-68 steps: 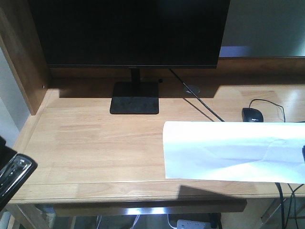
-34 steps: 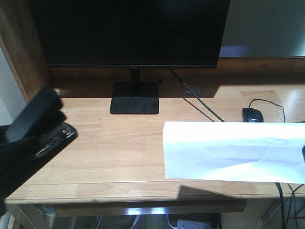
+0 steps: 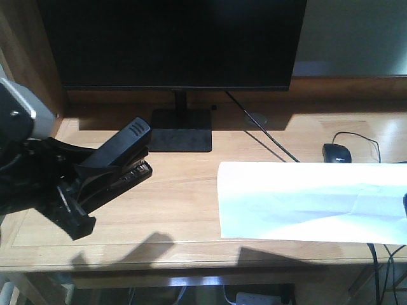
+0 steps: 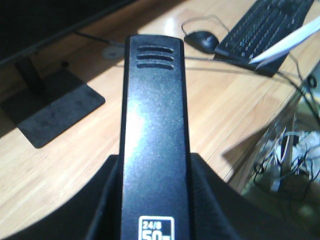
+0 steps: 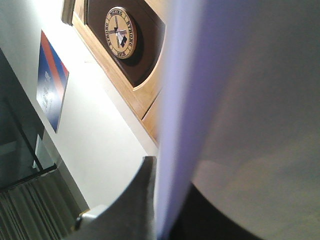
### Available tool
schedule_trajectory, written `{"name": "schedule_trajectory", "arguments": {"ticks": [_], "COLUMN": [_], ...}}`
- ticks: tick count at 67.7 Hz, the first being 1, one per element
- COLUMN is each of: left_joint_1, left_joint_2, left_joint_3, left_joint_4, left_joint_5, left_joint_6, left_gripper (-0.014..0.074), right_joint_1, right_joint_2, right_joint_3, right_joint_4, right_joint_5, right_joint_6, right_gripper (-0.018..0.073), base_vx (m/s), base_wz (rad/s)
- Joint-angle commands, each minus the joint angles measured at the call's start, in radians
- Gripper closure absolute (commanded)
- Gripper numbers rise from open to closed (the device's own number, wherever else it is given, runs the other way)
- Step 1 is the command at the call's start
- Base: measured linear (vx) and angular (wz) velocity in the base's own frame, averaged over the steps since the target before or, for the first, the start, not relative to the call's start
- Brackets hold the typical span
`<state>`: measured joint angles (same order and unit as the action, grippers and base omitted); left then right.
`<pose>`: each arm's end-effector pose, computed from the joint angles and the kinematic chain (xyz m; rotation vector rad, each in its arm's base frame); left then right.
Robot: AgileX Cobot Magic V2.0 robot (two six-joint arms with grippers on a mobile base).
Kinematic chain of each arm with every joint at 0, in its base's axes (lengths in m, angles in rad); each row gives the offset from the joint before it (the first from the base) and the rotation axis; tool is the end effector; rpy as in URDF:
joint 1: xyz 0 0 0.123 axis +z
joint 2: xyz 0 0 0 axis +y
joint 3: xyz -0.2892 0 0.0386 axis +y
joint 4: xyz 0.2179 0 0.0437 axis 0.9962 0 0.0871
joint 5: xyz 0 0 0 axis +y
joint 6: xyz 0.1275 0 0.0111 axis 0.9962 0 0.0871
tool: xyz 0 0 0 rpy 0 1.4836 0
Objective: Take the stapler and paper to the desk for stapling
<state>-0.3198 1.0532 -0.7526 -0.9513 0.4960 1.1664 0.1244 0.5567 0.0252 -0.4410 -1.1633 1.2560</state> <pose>0.1876 -0.1144 0.3122 0.8362 1.8978 -0.4408 0.0692 0.0592 0.2947 0.0982 1.0729 1.2762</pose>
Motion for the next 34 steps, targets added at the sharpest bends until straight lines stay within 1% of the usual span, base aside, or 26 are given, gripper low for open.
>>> {"name": "schedule_trajectory", "arguments": {"ticks": [1,5,9,15,22,25,30,34], "left_joint_1": [0.029,0.054,0.083,0.132,0.190,0.222,0.267,0.303], "left_joint_2": [0.032,0.065,0.094,0.132,0.187,0.219,0.262,0.295], "left_joint_3": [-0.045,-0.045,-0.045,-0.045,-0.045,-0.045,-0.045,-0.045], "left_joint_4": [-0.114,-0.156,-0.182,-0.242,-0.351,-0.429,-0.514,-0.562], "left_joint_5": [-0.069,-0.067,-0.059,-0.023,0.061,0.120,0.218,0.290], "left_joint_6": [0.087,0.130,0.184,0.285,0.426,0.518,0.647,0.732], "left_gripper": [0.0603,0.0603,0.0603,0.0603,0.0603,0.0603,0.0603,0.0603], "right_joint_1": [0.000,0.000,0.000,0.000,0.000,0.000,0.000,0.000], "right_joint_2": [0.004,0.004,0.004,0.004,0.004,0.004,0.004,0.004], "right_joint_3": [0.025,0.025,0.025,0.025,0.025,0.025,0.025,0.025], "right_joint_4": [0.019,0.019,0.019,0.019,0.019,0.019,0.019,0.019], "right_joint_5": [-0.118,-0.118,-0.119,-0.119,-0.119,-0.119,-0.119,-0.119], "right_joint_6": [-0.008,-0.008,-0.008,-0.008,-0.008,-0.008,-0.008,-0.008], "right_gripper": [0.0566,0.0566,0.0566,0.0566,0.0566,0.0566,0.0566,0.0566], "base_vx": [0.00,0.00,0.00,0.00,0.00,0.00,0.00,0.00], "base_wz": [0.00,0.00,0.00,0.00,0.00,0.00,0.00,0.00]}}
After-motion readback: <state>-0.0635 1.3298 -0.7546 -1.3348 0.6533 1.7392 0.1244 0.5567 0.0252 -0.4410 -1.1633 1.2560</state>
